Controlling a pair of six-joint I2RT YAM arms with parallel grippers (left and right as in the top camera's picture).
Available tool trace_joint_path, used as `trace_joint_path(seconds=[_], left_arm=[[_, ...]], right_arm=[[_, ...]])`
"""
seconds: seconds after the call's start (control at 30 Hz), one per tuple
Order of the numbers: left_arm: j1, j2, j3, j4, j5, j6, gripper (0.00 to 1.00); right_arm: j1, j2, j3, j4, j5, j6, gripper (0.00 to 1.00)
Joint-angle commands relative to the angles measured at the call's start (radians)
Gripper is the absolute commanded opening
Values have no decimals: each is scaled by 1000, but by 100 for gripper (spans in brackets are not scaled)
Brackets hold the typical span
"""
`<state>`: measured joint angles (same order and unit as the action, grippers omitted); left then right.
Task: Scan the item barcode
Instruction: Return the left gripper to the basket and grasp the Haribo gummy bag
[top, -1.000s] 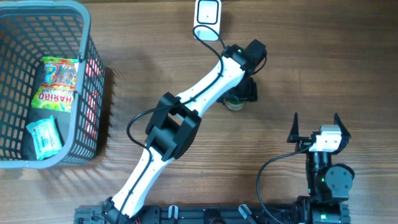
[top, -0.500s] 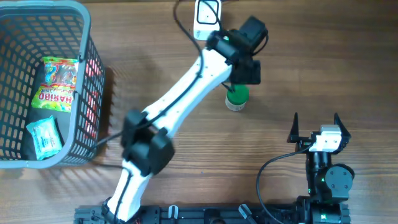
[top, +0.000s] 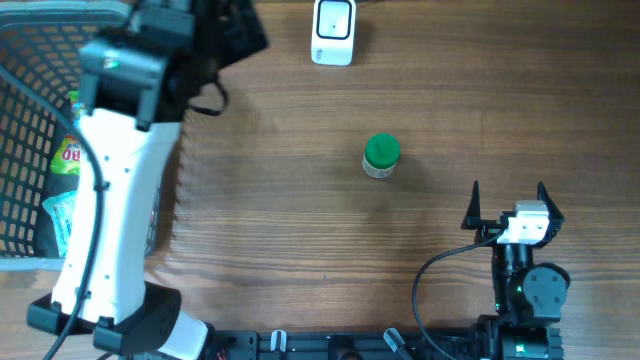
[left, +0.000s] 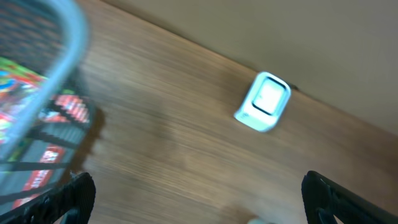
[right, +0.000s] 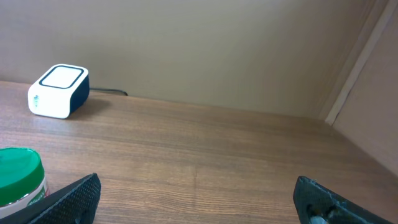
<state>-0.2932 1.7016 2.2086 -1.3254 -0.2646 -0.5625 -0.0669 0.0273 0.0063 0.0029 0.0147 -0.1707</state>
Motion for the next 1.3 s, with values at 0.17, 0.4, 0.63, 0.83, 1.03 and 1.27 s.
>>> trace_joint_path(seconds=[0.17,0.4,0.63,0.83,1.03,1.27], left_arm=[[392,-29,10,-48,43,-26,100],[579,-29,-82,-45,92,40,100],[604,-29,-416,169,88,358,100],[612,-29,-789,544,82,633,100],[668,23,-1058,930,73,864,100],[695,172,-1077,1162,108,927,100]], right_arm=[[3,-4,-1,3,-15,-11,100],[3,-4,-1,3,-15,-11,100],[3,-3,-1,3,-15,-11,100],[3,-3,-1,3,-15,-11,100],[3,-3,-1,3,-15,-11,100],[3,-3,-1,3,-15,-11,100]])
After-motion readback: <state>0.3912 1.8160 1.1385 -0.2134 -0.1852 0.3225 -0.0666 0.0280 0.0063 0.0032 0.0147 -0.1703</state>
